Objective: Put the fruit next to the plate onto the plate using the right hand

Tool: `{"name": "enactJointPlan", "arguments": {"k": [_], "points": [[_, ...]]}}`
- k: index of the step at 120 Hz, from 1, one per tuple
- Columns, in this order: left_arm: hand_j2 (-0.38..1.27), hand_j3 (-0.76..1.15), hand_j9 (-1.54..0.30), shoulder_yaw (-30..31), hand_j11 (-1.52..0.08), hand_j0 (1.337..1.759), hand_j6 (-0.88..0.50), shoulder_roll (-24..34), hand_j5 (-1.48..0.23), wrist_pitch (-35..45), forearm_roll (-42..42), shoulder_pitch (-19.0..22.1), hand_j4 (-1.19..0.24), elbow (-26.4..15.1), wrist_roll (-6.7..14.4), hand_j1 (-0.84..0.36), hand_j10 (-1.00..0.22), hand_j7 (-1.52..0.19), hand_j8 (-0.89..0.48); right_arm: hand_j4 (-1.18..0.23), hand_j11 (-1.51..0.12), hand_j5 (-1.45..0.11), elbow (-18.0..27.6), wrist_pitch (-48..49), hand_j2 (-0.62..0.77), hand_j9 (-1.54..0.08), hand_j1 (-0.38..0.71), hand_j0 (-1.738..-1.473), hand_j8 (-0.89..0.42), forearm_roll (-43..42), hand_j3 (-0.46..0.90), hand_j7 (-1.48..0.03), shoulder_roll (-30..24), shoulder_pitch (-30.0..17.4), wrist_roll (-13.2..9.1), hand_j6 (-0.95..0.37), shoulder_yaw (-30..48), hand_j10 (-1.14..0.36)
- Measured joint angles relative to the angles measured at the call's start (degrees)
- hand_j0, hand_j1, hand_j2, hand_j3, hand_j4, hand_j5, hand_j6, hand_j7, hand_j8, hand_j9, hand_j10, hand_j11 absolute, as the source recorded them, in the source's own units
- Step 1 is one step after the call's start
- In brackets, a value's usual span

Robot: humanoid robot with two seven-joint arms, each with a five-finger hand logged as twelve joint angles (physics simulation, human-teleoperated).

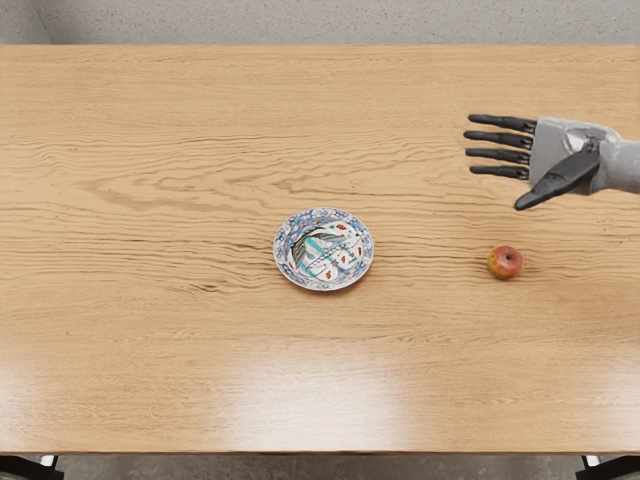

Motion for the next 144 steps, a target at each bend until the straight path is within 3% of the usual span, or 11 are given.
{"name": "enactJointPlan", "arguments": {"k": [19, 36, 54, 67, 79, 97, 130, 144], "points": [[0.05, 0.00, -0.30, 0.00, -0.30, 1.658, -0.23, 0.00, -0.30, 0.00, 0.00, 0.00, -0.23, -0.01, 0.01, 0.07, -0.23, -0.30, -0.23, -0.03, -0.04, -0.04, 0.05, 0.00, -0.01, -0.04, -0.31, -1.658, -0.03, -0.98, 0.00, -0.05, -1.07, 0.50, -0.27, -0.03, 0.46, -0.03], [0.05, 0.00, -0.30, 0.00, -0.30, 1.658, -0.23, 0.00, -0.30, 0.00, 0.00, 0.00, -0.23, 0.01, 0.01, 0.07, -0.23, -0.30, -0.23, -0.03, -0.05, -0.05, -0.49, 0.00, -0.01, -0.05, -0.31, -1.658, -0.03, -3.70, 0.00, -0.05, -3.40, 1.40, 1.05, -0.03, 3.30, -0.03], [0.05, 0.00, -0.30, 0.00, -0.30, 1.658, -0.23, 0.00, -0.30, 0.00, 0.00, 0.00, -0.23, 0.00, 0.02, 0.07, -0.23, -0.30, -0.23, -0.04, -0.05, -0.05, 12.40, -0.15, -0.01, -0.05, -0.31, -1.658, -0.04, -16.71, 0.00, -0.05, -8.76, -0.06, 4.68, -0.04, 6.86, -0.04], [0.05, 0.00, -0.30, 0.00, -0.30, 1.658, -0.23, 0.00, -0.30, 0.00, 0.00, 0.00, -0.23, 0.00, 0.01, 0.07, -0.23, -0.30, -0.23, -0.04, -0.05, -0.05, 21.81, -6.36, -0.01, -0.05, -0.31, -1.658, -0.04, -28.76, 0.00, -0.05, -10.73, -2.26, 5.54, -0.04, 7.42, -0.04], [0.05, 0.00, -0.30, 0.00, -0.30, 1.658, -0.23, 0.00, -0.30, 0.00, 0.00, 0.00, -0.23, -0.01, 0.00, 0.07, -0.23, -0.30, -0.23, -0.04, -0.05, -0.05, 26.69, -13.54, -0.01, -0.05, -0.31, -1.658, -0.04, -39.09, 0.00, -0.05, -11.15, -5.04, 5.78, -0.04, 7.51, -0.04], [0.05, 0.00, -0.30, 0.00, -0.30, 1.658, -0.23, 0.00, -0.30, 0.00, 0.00, 0.00, -0.23, -0.01, 0.02, 0.07, -0.23, -0.30, -0.23, -0.04, -0.05, -0.05, 29.94, -24.87, -0.01, -0.05, -0.31, -1.658, -0.04, -50.97, 0.00, -0.05, -10.14, -10.37, 5.89, -0.04, 7.47, -0.04], [0.05, 0.00, -0.30, 0.00, -0.30, 1.658, -0.23, 0.00, -0.30, 0.00, 0.00, 0.00, -0.23, -0.01, 0.02, 0.07, -0.23, -0.30, -0.23, -0.04, -0.05, -0.05, 31.25, -40.11, 0.00, -0.05, -0.31, -1.658, -0.04, -61.88, 0.00, -0.05, -5.65, -18.56, 5.48, -0.05, 5.85, -0.04], [0.05, 0.00, -0.30, 0.00, -0.30, 1.658, -0.23, 0.00, -0.30, 0.00, 0.00, 0.00, -0.23, -0.01, 0.00, 0.07, -0.23, -0.30, -0.23, -0.04, -0.05, -0.05, 31.29, -44.68, 0.00, -0.05, -0.31, -1.658, -0.04, -64.21, 0.00, -0.05, -4.36, -19.24, 1.73, -0.05, 3.75, -0.04]]}}
